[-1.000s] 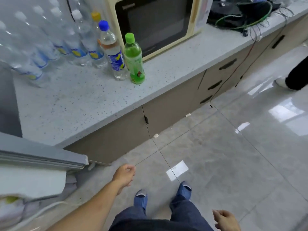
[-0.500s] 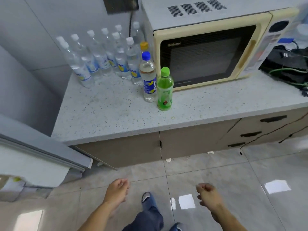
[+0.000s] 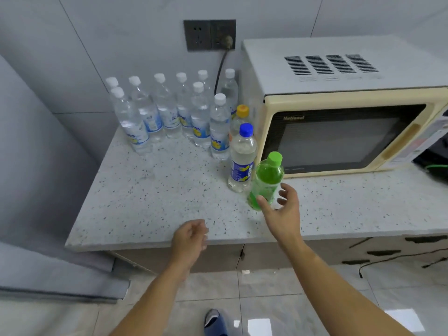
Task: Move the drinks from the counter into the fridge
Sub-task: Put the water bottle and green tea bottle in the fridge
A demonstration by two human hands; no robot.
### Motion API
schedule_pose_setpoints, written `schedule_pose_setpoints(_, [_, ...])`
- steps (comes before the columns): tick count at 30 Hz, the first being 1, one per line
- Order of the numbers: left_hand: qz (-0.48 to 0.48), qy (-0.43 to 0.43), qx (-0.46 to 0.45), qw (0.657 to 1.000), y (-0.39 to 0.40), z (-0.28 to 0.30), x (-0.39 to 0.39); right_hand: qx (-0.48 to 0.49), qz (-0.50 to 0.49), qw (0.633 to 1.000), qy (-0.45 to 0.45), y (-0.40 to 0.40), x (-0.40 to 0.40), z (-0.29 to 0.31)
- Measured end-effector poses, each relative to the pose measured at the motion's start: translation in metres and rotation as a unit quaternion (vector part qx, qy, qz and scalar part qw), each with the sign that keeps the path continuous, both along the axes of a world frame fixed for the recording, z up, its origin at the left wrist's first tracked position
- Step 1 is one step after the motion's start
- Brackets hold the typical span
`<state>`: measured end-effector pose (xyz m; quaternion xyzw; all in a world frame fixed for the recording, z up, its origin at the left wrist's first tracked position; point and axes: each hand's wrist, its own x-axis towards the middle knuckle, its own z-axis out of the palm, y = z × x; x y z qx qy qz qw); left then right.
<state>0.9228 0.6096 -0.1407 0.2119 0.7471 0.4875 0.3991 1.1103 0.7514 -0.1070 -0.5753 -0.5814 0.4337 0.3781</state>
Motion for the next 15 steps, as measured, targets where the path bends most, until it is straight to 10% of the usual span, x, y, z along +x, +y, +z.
schedule_pose_setpoints(15, [-0.016, 0.062, 0.073, 0.995, 0.194, 0.07, -0.067, 0.007, 0.052, 0.999, 0.012, 0.042, -0.015, -0.022])
